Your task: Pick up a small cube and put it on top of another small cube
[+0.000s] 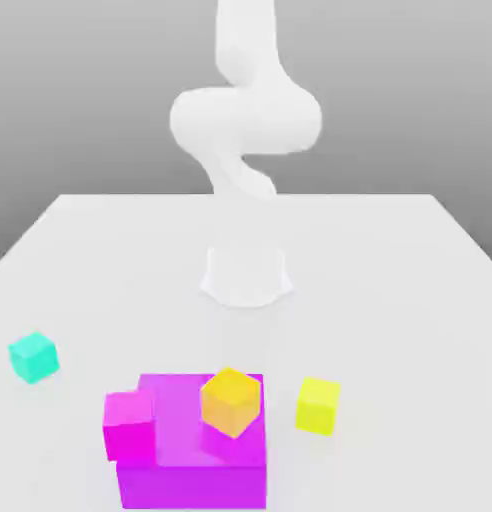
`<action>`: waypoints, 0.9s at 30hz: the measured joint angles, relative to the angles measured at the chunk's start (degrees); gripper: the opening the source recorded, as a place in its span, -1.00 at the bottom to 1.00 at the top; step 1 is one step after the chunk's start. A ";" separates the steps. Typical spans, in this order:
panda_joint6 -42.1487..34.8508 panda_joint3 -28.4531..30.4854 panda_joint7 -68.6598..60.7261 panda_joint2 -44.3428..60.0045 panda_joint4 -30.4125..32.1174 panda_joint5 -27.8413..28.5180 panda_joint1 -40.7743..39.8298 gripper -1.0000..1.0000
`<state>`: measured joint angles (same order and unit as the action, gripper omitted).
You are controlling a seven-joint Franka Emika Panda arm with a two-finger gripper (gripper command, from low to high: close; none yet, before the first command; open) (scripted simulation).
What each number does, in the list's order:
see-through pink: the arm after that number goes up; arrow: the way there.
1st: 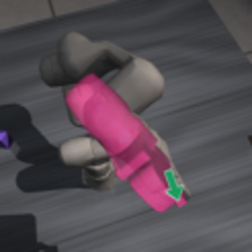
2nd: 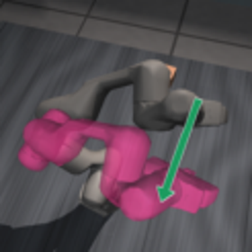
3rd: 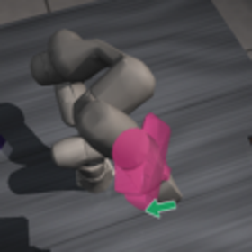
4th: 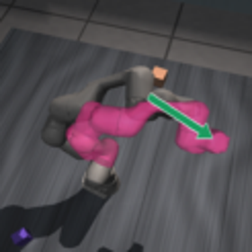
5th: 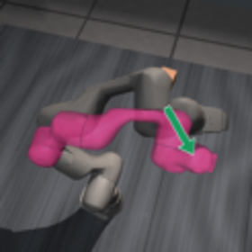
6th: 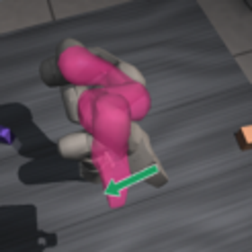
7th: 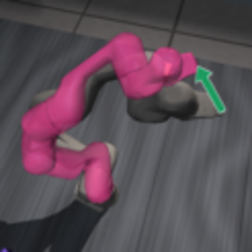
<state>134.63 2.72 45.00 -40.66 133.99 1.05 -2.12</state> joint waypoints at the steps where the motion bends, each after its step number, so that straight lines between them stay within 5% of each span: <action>1: 1.23 1.24 -0.40 2.22 0.95 0.41 -0.92 0.00; 12: 13.83 15.85 -6.86 24.69 10.66 1.28 -10.10 0.00; 19: 21.76 23.95 -15.83 39.84 16.79 -4.99 -17.24 0.00; 23: 26.33 23.04 -23.49 48.90 19.14 -12.70 -23.00 0.00; 27: 32.18 14.40 -30.71 57.32 17.59 -21.97 -30.18 0.00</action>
<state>166.81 17.12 14.28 16.66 151.57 -20.92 -32.30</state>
